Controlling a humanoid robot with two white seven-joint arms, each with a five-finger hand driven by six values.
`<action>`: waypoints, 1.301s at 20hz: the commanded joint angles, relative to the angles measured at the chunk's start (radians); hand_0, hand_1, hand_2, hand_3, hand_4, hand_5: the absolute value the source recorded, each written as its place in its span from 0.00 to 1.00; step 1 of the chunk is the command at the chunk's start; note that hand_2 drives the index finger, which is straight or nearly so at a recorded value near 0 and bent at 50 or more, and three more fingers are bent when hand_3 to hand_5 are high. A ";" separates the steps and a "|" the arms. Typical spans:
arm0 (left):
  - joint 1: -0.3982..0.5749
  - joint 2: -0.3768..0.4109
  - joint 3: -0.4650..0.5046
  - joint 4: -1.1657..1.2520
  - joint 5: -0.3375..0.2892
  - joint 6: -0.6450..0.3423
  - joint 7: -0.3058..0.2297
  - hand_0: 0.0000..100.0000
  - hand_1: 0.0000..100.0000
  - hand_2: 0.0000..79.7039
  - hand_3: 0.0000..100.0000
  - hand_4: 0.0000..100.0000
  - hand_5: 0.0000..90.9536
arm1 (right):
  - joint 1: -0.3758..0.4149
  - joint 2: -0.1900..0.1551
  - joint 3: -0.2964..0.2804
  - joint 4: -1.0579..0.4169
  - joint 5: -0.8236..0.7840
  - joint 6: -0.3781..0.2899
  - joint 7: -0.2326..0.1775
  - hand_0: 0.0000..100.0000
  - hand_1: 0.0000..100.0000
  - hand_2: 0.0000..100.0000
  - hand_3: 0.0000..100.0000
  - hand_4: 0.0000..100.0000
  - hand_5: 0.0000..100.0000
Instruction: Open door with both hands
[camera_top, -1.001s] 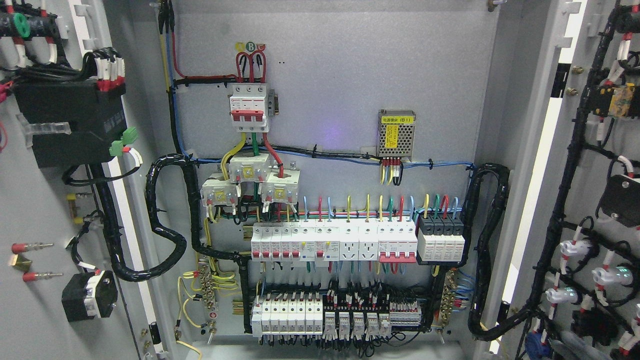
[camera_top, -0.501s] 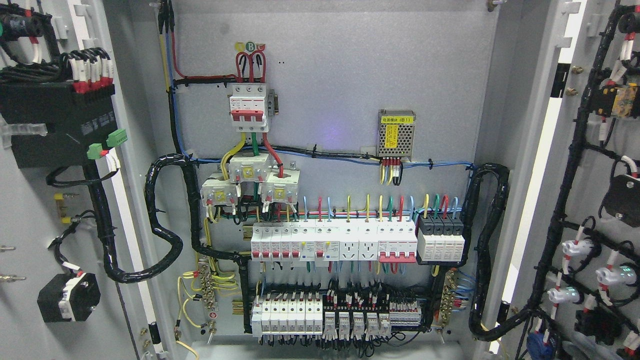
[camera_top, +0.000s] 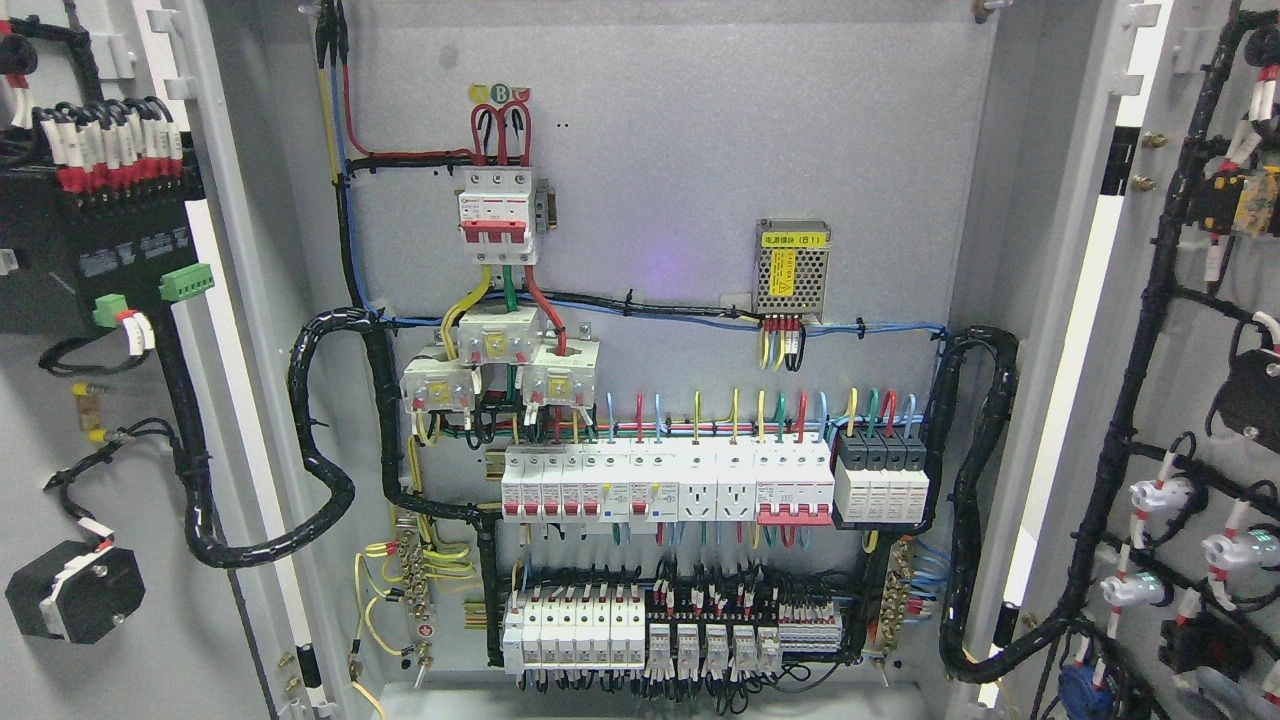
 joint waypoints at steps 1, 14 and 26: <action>-0.032 0.196 0.126 0.239 0.110 -0.721 0.000 0.12 0.39 0.00 0.00 0.00 0.00 | 0.018 0.000 -0.075 0.019 -0.004 -0.002 -0.001 0.12 0.39 0.00 0.00 0.00 0.00; -0.253 0.306 0.113 0.585 0.113 -0.635 -0.001 0.12 0.39 0.00 0.00 0.00 0.00 | 0.088 -0.002 -0.148 0.033 -0.063 -0.004 0.001 0.12 0.39 0.00 0.00 0.00 0.00; -0.304 0.342 0.109 0.679 0.107 -0.635 -0.001 0.12 0.39 0.00 0.00 0.00 0.00 | 0.121 0.007 -0.202 0.036 -0.075 -0.005 -0.001 0.12 0.39 0.00 0.00 0.00 0.00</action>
